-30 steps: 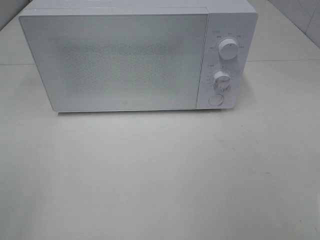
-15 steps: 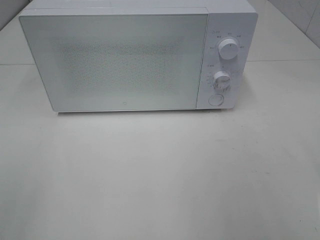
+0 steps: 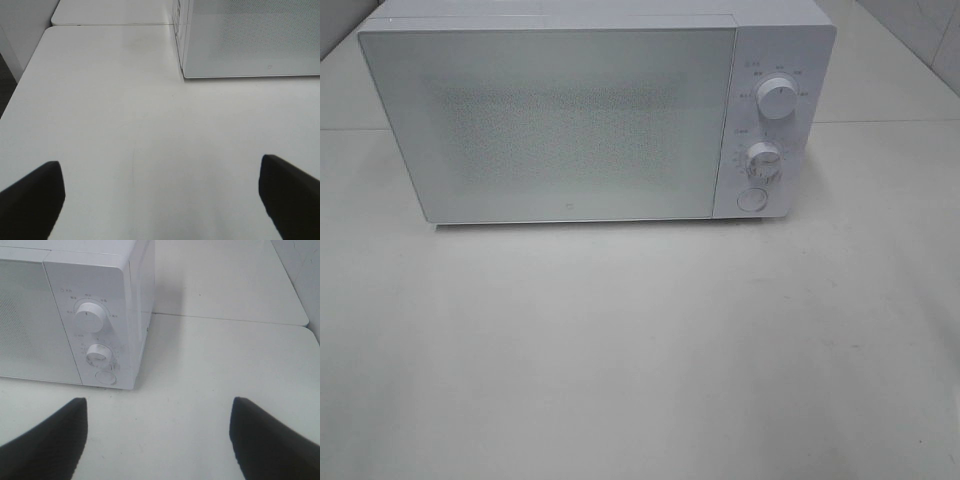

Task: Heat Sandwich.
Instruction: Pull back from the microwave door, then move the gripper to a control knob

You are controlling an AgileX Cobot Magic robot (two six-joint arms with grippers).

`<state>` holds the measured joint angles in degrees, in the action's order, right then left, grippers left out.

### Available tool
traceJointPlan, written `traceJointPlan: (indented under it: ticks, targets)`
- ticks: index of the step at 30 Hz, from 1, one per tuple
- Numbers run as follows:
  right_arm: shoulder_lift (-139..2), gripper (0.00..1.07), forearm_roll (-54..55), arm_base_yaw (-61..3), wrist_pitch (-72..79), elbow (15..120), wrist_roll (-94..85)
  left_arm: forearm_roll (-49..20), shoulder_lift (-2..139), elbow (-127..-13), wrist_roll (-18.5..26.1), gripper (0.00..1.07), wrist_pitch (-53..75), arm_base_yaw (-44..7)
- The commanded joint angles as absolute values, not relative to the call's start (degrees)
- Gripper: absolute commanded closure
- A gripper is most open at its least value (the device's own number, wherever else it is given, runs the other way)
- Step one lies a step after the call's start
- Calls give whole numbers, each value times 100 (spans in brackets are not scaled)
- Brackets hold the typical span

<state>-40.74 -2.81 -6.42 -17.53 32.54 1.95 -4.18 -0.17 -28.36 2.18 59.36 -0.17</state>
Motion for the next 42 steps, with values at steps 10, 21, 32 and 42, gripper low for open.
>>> traceJointPlan:
  ticks: [10, 21, 32, 42]
  targets:
    - [-5300, 31, -269, -607, -138, 3277, 235, -407, -172, -2825, 235, 5, 5890, -23]
    - [-6113, 31, -269, -607, 1461, 3048, 235, -407, -172, -2825, 235, 5, 5890, -23]
    - [-6967, 31, 848, -1020, 3415, 2194, -785, -407, -172, -2825, 235, 5, 5890, -23]
    - [-7534, 31, 2550, -2063, 4876, 1833, -1507, -407, -172, -2825, 235, 5, 5890, -23]
